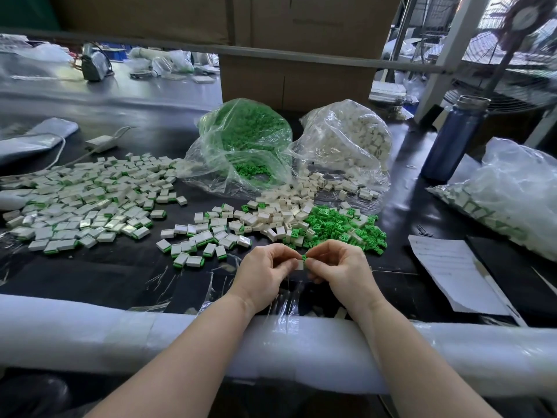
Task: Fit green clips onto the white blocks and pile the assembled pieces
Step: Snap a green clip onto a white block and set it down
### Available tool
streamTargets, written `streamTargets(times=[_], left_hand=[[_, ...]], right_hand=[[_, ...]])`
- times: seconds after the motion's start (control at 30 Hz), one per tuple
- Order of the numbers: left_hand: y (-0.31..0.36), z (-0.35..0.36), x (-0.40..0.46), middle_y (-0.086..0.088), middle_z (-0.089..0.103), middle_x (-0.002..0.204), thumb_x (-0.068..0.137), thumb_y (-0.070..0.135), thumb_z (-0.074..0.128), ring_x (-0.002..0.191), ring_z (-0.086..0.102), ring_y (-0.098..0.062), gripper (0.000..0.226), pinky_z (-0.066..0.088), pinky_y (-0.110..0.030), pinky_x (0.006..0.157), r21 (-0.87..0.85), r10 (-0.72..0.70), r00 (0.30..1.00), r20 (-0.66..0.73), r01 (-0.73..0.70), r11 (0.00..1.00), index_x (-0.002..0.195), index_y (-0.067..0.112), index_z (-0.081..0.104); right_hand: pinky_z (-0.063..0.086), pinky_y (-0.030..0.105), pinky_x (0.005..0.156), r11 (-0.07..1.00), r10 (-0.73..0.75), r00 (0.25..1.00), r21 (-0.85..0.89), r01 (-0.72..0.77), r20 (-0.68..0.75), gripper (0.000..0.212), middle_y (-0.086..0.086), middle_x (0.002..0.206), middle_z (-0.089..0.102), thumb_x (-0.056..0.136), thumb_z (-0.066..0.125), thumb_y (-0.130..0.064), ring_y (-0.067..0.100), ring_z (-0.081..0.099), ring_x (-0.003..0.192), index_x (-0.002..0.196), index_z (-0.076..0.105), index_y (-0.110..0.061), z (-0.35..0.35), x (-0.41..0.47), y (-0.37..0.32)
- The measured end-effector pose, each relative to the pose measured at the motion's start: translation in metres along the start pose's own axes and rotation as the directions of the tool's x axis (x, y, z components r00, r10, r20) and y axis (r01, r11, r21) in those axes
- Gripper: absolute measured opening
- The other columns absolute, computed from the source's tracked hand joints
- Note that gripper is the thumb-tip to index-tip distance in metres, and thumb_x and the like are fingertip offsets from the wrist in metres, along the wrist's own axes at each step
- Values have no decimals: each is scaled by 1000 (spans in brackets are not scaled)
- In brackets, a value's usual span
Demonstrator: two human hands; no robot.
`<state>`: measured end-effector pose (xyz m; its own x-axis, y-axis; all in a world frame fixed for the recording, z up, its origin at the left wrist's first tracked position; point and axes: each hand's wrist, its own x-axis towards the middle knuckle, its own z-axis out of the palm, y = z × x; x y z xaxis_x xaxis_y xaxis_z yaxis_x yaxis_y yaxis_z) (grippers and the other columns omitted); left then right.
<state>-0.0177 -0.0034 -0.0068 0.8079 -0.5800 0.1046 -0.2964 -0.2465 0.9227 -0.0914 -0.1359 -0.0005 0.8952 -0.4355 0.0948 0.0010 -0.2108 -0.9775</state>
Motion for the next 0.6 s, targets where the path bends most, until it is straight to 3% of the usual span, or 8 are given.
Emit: streamTargets(times=[0.27,0.6], left_hand=[[1,-1,0,0,69,79,86,9,63,77,63,-13,12,53,-24,76,-58,-12,1000,-11,11,998,84,20,68],[3,0,-1,-7,71,85,87,8,61,84,67,-22,12,53,-39,85,-73,-20,1000,-4,19,997,86,18,69]], right_hand=[[51,19,50,999,15,1000,37,-15,0,13,1,56,66,79,68,3,12,63,53,74,63,-8,1,0,0],[51,20,49,997,30,1000,64,-31,6,14,2,55,65,77,68,5,13,62,51,72,62,-6,1,-1,-3]])
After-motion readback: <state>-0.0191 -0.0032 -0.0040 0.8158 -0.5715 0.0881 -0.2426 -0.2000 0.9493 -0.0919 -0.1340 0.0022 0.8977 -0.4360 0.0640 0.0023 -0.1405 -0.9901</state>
